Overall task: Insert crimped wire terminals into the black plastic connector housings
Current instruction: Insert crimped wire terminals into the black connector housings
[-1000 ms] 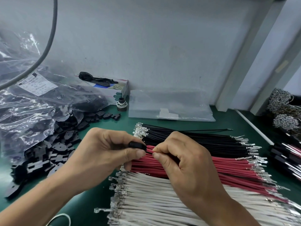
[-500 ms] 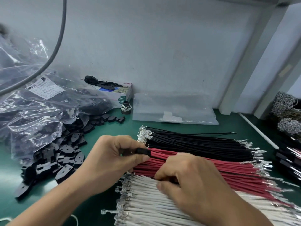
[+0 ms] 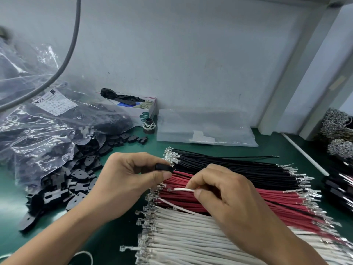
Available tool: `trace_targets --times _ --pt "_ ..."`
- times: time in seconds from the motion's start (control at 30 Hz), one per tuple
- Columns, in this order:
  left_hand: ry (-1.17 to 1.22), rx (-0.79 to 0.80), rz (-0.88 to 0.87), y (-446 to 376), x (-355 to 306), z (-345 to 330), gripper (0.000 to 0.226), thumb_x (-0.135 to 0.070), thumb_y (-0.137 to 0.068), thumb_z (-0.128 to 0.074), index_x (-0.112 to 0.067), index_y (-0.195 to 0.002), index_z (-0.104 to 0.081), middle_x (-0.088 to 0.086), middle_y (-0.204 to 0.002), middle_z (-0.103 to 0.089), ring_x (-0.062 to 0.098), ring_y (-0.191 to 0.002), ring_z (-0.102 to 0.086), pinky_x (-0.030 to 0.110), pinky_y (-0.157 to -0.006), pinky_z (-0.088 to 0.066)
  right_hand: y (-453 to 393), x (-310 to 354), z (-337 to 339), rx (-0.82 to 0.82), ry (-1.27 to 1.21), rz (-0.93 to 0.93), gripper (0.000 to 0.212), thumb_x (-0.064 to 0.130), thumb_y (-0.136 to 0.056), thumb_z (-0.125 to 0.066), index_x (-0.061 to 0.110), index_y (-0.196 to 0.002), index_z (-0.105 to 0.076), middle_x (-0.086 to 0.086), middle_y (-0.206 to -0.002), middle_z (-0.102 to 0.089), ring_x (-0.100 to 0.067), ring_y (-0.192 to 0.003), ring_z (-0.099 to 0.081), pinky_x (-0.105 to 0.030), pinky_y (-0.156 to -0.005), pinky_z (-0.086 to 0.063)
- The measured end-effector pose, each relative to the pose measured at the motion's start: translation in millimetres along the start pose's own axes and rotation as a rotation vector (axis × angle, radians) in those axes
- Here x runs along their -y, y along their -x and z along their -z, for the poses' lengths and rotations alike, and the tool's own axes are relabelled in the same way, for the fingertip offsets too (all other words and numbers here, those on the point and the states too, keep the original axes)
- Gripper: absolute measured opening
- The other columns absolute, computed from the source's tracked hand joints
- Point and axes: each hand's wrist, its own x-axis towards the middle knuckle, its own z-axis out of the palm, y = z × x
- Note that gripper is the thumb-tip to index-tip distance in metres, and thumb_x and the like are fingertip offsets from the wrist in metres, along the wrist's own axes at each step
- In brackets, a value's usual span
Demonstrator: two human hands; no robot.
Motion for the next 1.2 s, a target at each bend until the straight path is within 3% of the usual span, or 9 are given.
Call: trace_targets --times 0.1,0.2,0.37,0.7,0.9,1.03,1.2 --pt "0.066 -0.010 0.031 0 -2 -1 0.021 -0.027 -0.067 -0.087 -0.024 -0.088 -0.085 0.009 -0.076 -0.077 0.016 -0.062 -0.066 0.023 -0.062 -0.057 0 -2 -2 -0.037 -0.002 0.026 0.013 0.044 -0.092 -0.059 0.035 -0.089 -0.068 0.013 -0.090 -0.062 -0.009 -0.086 -0.061 -0.031 -0.074 -0.049" --pt "0.113 -0.022 0.058 -1 -5 -2 0.022 -0.025 -0.065 -0.087 -0.022 -0.087 -0.085 0.007 -0.068 -0.075 0.011 -0.057 -0.063 0.016 -0.054 -0.050 -1 -4 -1 -0.095 -0.016 0.034 0.018 0.048 -0.091 -0.062 0.034 -0.086 -0.071 0.014 -0.087 -0.063 -0.009 -0.085 -0.062 -0.032 -0.071 -0.050" --pt "0.116 -0.011 0.106 0 -8 -1 0.024 -0.031 -0.065 -0.088 -0.023 -0.088 -0.085 0.013 -0.066 -0.073 0.017 -0.057 -0.060 0.019 -0.049 -0.046 -2 -6 -2 -0.018 0.022 -0.006 0.003 0.041 -0.091 -0.069 0.038 -0.092 -0.070 0.017 -0.092 -0.061 -0.006 -0.087 -0.061 -0.033 -0.075 -0.049" --pt "0.108 0.085 0.048 2 -8 -1 0.023 -0.011 -0.068 -0.087 -0.015 -0.090 -0.084 0.011 -0.082 -0.078 0.019 -0.073 -0.074 0.022 -0.068 -0.058 -4 -9 -7 -0.025 -0.028 -0.030 0.017 0.045 -0.095 -0.049 0.035 -0.092 -0.062 0.020 -0.100 -0.060 -0.005 -0.095 -0.057 -0.026 -0.078 -0.046" --pt "-0.071 -0.016 -0.049 0 -14 -2 0.017 -0.020 -0.070 -0.087 -0.026 -0.087 -0.085 0.005 -0.086 -0.078 0.024 -0.076 -0.072 0.031 -0.066 -0.057 -2 -6 -4 -0.183 -0.193 -0.019 0.011 0.033 -0.096 -0.058 0.031 -0.088 -0.066 0.013 -0.090 -0.065 -0.010 -0.088 -0.061 -0.015 -0.072 -0.045" --pt "0.088 0.029 0.007 3 -20 -2 0.021 -0.018 -0.067 -0.088 -0.018 -0.087 -0.085 0.009 -0.083 -0.079 0.017 -0.075 -0.073 0.020 -0.071 -0.057 -2 -2 -7 -0.311 -0.154 0.011 0.010 0.030 -0.093 -0.063 0.032 -0.083 -0.067 0.011 -0.085 -0.063 -0.014 -0.084 -0.062 -0.018 -0.068 -0.046" --pt "0.237 0.002 0.100 3 -22 -6 0.023 -0.012 -0.060 -0.087 -0.013 -0.083 -0.085 0.010 -0.075 -0.078 0.009 -0.063 -0.070 0.013 -0.060 -0.053 -3 -1 -7 -0.344 -0.137 0.048 0.013 0.032 -0.097 -0.060 0.028 -0.087 -0.068 0.010 -0.085 -0.062 -0.016 -0.086 -0.061 -0.021 -0.070 -0.046"
